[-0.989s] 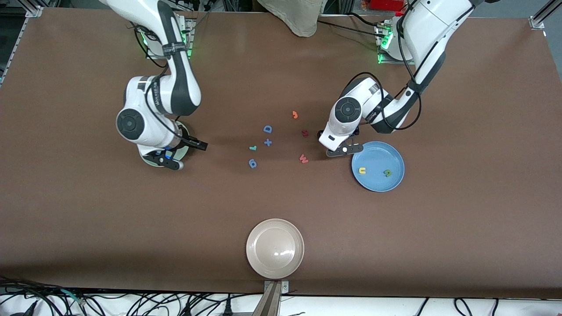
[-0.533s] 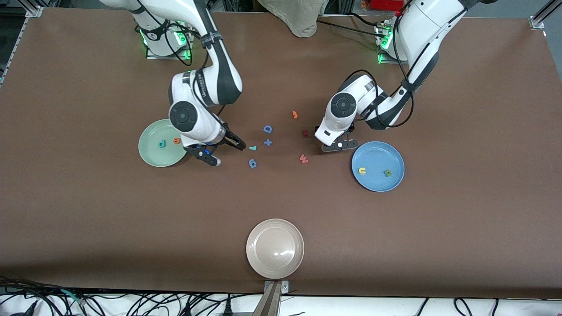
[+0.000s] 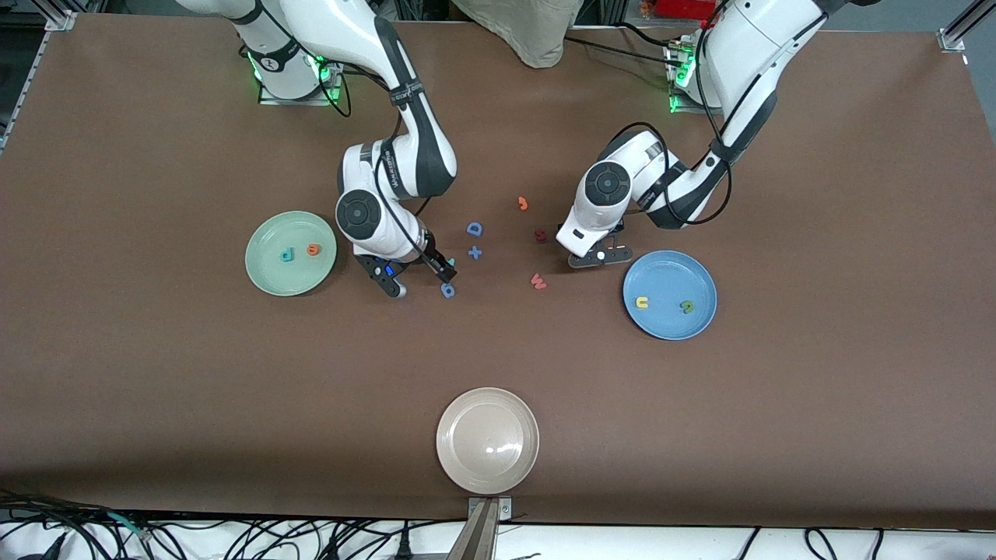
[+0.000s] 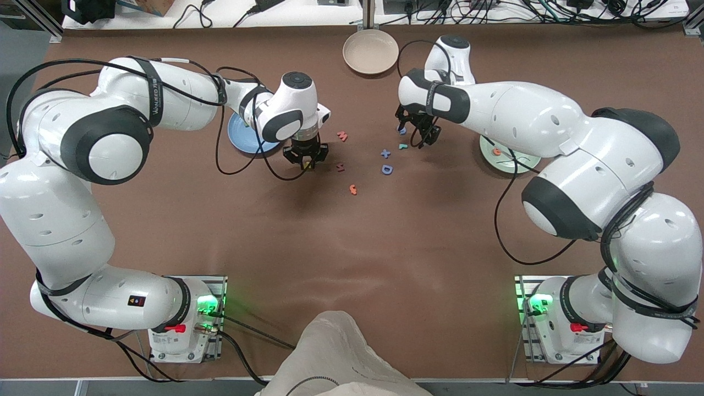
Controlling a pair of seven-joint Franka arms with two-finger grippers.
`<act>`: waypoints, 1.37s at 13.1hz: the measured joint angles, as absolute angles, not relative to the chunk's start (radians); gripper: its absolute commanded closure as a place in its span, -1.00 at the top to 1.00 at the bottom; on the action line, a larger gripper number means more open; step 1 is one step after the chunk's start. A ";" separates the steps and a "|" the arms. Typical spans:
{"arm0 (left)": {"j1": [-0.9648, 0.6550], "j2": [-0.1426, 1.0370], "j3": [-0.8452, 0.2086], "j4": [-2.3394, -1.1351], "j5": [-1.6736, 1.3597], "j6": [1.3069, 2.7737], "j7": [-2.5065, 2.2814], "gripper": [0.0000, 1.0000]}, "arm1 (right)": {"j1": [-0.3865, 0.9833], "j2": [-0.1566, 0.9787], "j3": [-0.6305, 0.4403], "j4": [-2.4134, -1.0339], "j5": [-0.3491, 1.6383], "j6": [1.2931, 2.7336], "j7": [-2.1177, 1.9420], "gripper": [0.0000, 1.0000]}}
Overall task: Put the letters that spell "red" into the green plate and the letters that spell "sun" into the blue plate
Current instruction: 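Grasp the yellow s with the left gripper while the right gripper reaches the letters, then lower the s onto the blue plate while the right gripper grasps a teal letter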
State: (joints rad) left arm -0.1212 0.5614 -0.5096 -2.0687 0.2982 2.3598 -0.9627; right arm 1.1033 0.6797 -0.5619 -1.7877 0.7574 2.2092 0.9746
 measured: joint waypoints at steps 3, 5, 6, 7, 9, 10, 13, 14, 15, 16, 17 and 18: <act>-0.112 0.552 -0.508 -2.069 0.298 2.351 -0.962 -0.87 | 1.105 0.706 -0.523 -1.773 0.758 2.271 1.132 0.82; -0.106 0.525 -0.507 -2.061 0.298 2.300 -0.932 -0.85 | 1.106 0.721 -0.520 -1.760 0.758 2.272 1.217 0.67; -0.098 0.499 -0.507 -2.045 0.298 2.243 -0.897 -0.85 | 1.106 0.724 -0.520 -1.759 0.758 2.272 1.240 0.67; -0.086 0.472 -0.507 -2.020 0.298 2.180 -0.857 -0.84 | 1.106 0.727 -0.520 -1.759 0.758 2.272 1.257 0.66; -0.057 0.437 -0.504 -1.970 0.298 2.112 -0.780 -0.80 | 1.106 0.735 -0.520 -1.759 0.758 2.271 1.266 0.59; -0.033 0.433 -0.502 -1.953 0.298 2.102 -0.727 -0.77 | 1.106 0.740 -0.520 -1.759 0.756 2.271 1.267 0.58; 0.070 0.457 -0.495 -1.936 0.298 2.113 -0.554 -0.72 | 1.114 0.758 -0.519 -1.759 0.749 2.272 1.267 0.30; 0.089 0.476 -0.494 -1.930 0.298 2.135 -0.532 -0.49 | 1.115 0.758 -0.520 -1.758 0.749 2.273 1.267 0.10; 0.100 0.494 -0.494 -1.927 0.298 2.158 -0.521 0.06 | 1.116 0.758 -0.520 -1.755 0.749 2.273 1.267 -0.09; 0.107 0.511 -0.493 -1.925 0.298 2.179 -0.518 0.26 | 1.116 0.758 -0.520 -1.753 0.749 2.273 1.267 -0.24; 0.114 0.527 -0.493 -1.923 0.298 2.196 -0.516 0.98 | 1.116 0.758 -0.520 -1.753 0.748 2.273 1.267 -0.40; 0.119 0.537 -0.493 -1.920 0.298 2.200 -0.515 1.00 | 1.116 0.758 -0.521 -1.752 0.748 2.273 1.267 -0.49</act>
State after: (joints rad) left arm 0.1191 0.5369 -0.4931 -1.9199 0.2983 2.2001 -0.5153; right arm 1.1158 0.7584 -0.5206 -1.7517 0.7481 2.2731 1.2665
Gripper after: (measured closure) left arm 0.555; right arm 0.542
